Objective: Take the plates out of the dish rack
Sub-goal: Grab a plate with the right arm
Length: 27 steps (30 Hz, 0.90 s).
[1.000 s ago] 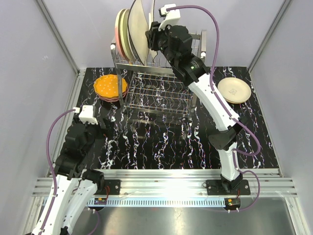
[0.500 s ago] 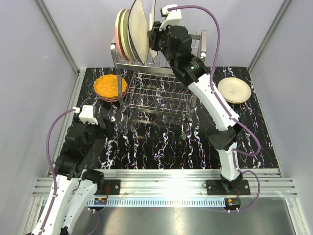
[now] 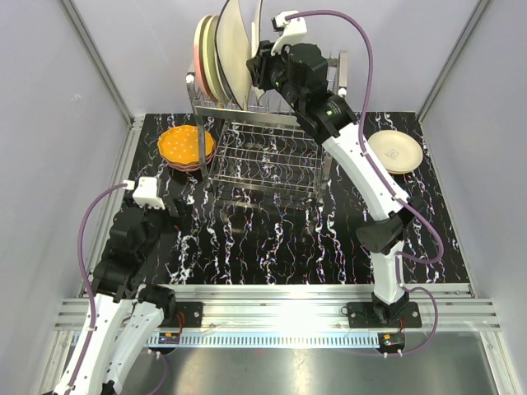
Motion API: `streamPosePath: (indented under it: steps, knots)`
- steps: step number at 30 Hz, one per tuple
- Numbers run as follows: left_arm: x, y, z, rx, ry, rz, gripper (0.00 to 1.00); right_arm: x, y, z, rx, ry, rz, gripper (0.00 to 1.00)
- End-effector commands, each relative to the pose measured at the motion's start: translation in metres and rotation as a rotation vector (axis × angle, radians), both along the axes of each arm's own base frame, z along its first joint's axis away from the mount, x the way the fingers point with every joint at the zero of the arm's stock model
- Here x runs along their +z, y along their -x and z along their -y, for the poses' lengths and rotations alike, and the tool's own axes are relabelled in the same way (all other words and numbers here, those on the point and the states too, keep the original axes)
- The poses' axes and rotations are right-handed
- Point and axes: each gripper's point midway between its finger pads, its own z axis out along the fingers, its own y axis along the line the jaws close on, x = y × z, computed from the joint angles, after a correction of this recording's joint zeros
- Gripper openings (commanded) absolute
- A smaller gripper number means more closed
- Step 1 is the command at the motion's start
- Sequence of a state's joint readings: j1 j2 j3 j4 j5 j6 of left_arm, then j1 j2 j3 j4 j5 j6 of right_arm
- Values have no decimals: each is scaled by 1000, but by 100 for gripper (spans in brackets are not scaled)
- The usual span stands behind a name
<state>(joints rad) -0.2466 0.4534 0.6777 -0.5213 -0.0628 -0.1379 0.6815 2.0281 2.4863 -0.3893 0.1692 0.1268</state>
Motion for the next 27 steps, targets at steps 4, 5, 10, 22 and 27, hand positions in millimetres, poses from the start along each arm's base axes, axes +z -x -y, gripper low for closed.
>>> streamPosePath:
  steps: [4, 5, 10, 22, 27]
  knots:
    - [13, -3, 4, -21, 9, 63, 99, 4, 16, -2, 66, -25, -34, 31]
    - [14, -3, 4, -23, 10, 64, 99, 6, 16, -2, 64, -30, -32, 28]
    - [13, -4, 4, -23, 9, 63, 99, 17, 14, 4, 52, -60, -15, 6]
    - [12, -4, 4, -23, 7, 57, 99, 95, 31, 20, 51, -171, 171, 0]
    - [11, -5, 3, -19, 5, 53, 99, 103, 31, 23, 42, -186, 194, 0]
